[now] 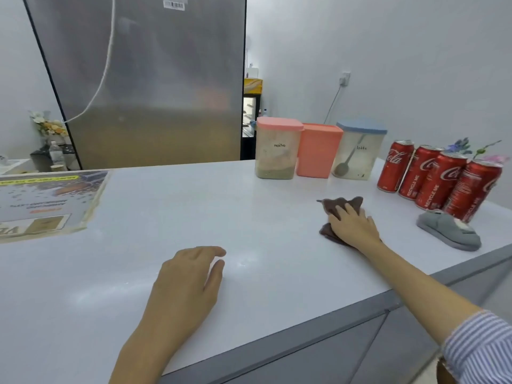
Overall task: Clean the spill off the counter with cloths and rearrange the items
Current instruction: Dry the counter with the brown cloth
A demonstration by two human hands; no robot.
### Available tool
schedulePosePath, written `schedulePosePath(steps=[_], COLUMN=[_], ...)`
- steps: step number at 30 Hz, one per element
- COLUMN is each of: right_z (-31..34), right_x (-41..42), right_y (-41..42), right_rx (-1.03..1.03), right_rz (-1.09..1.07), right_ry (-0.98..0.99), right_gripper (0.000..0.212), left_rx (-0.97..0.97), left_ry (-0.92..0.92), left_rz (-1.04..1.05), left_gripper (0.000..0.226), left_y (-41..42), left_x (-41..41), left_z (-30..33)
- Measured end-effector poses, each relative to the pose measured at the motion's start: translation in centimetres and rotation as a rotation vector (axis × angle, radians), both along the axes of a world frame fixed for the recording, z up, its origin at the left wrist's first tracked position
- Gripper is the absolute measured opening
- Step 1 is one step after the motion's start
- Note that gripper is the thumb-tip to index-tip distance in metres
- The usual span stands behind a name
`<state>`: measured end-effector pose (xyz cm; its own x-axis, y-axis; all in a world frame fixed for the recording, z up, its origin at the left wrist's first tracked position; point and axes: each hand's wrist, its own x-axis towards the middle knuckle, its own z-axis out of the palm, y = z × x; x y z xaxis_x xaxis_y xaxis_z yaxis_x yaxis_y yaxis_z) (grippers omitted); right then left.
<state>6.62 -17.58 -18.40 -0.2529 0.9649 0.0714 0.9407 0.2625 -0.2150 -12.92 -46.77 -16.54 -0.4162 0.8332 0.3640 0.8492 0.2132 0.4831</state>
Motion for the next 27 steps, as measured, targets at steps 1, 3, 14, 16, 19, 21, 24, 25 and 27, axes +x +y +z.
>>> schedulePosePath(steps=[1, 3, 14, 16, 19, 21, 24, 25, 27], right_z=[0.2, 0.2, 0.8, 0.3, -0.2, 0.2, 0.3, 0.3, -0.1], right_x=[-1.7, -5.0, 4.2, 4.3, 1.1, -2.5, -7.9, -9.3, -11.0], right_y=[0.6, 0.0, 0.1, 4.7, 10.7, 12.4, 12.1, 11.1, 8.6], right_rx=[-0.008, -0.007, -0.137, -0.082, -0.006, -0.011, -0.004, 0.004, 0.004], right_rz=[0.003, 0.099, 0.388, 0.263, 0.049, -0.01, 0.099, 0.179, 0.386], right_ry=[0.006, -0.012, -0.017, -0.066, 0.015, 0.036, 0.027, 0.021, 0.018], right_gripper=[0.048, 0.052, 0.064, 0.08, 0.058, 0.054, 0.052, 0.051, 0.047], left_rx=[-0.001, 0.0, 0.049, 0.085, 0.163, 0.179, 0.168, 0.16, 0.165], left_ry=[0.011, 0.009, 0.13, 0.198, 0.29, 0.283, 0.293, 0.294, 0.311], left_rz=[0.017, 0.033, 0.222, 0.22, 0.178, 0.156, 0.154, 0.149, 0.138], left_gripper=[0.029, 0.029, 0.038, 0.039, 0.044, 0.058, 0.064, 0.064, 0.06], left_y=[0.5, 1.8, 3.4, 3.6, 4.1, 4.2, 4.2, 4.3, 4.4], left_x=[0.3, 1.0, 0.2, -0.2, -0.7, -1.0, -1.0, -0.9, -0.8], left_z=[0.1, 0.3, -1.8, -2.2, -2.8, -3.0, -3.4, -3.3, -3.4])
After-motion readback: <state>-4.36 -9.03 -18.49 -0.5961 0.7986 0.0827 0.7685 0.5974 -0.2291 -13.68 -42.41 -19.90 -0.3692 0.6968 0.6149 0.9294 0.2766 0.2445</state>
